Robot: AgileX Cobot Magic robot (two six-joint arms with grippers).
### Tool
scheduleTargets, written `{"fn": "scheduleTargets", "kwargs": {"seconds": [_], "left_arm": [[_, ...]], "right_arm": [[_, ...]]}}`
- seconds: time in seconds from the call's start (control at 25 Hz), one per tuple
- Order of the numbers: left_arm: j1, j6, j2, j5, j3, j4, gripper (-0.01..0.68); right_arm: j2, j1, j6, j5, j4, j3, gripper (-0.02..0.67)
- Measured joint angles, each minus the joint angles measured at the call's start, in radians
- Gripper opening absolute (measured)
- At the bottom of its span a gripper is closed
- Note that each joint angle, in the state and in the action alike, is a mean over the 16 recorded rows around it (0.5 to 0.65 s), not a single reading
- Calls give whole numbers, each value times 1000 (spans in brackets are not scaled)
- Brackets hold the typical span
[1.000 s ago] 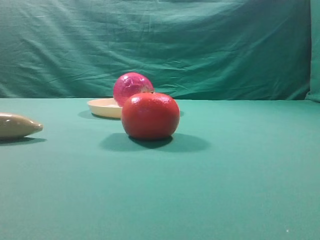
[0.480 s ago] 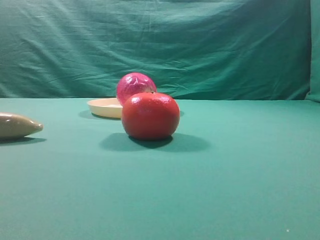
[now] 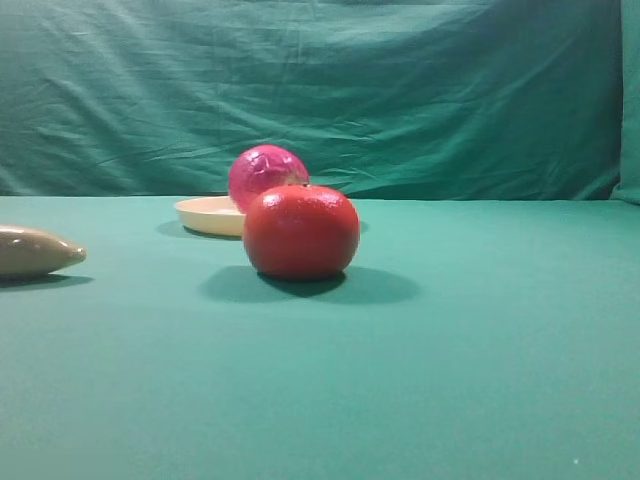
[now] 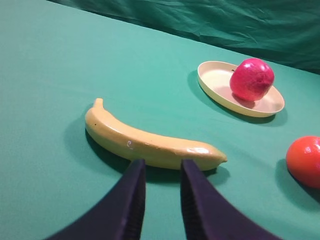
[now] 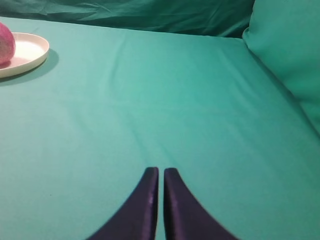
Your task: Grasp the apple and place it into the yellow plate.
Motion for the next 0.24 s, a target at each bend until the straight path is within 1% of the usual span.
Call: {"fn": "scheduleTargets", "kwargs": {"seconds": [0.24], "left_arm": [[0,0,0,0,0,0,157]], "right_arm": [[0,0,0,0,0,0,0]]}}
